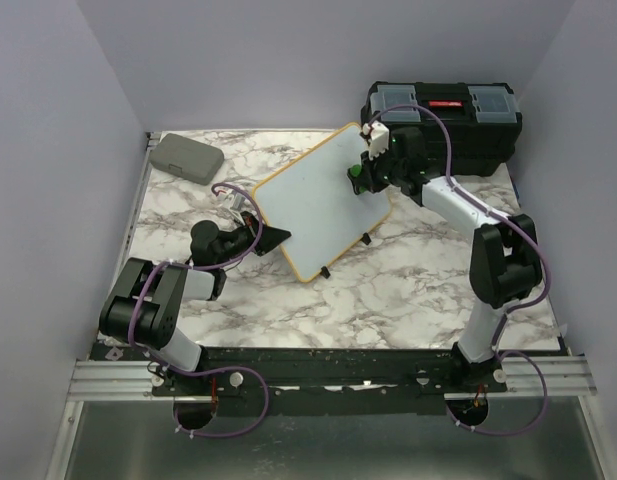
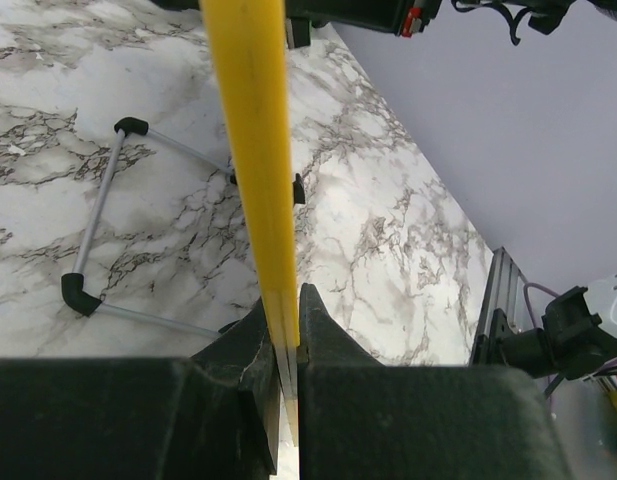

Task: Erase the whiteboard
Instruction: Erase the whiteboard at the whiteboard stand.

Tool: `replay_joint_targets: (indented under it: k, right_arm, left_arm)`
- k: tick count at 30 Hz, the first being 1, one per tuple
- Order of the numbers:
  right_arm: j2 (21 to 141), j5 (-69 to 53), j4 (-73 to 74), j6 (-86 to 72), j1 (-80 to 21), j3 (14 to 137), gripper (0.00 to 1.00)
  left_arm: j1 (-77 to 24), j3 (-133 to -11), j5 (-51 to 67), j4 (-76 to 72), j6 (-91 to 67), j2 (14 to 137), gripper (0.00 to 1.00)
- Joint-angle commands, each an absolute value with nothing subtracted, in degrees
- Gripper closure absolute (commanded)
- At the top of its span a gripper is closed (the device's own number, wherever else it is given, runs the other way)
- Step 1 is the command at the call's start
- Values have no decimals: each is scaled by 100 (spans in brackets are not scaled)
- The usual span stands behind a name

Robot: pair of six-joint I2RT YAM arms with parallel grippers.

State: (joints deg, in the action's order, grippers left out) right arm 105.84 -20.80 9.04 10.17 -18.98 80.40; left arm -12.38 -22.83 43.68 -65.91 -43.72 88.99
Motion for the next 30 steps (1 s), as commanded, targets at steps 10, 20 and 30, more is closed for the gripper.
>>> replay_joint_targets:
  k: [10,20,30]
  right_arm:
    - [10540,-3435,865,1805,-1901,7395,99]
    - [10235,-2640,203,1726,-1969,7065,99]
    - [10410,-1969,-567,1707,-1967,7592,99]
  left_arm:
    - [-1318,-2410,5066,-6781,-4262,8912,100]
    - [-1318,-2374,5031,-6783,-4278,8923,100]
    - [-1318,-2388,5028,-6682,-4237,8893,100]
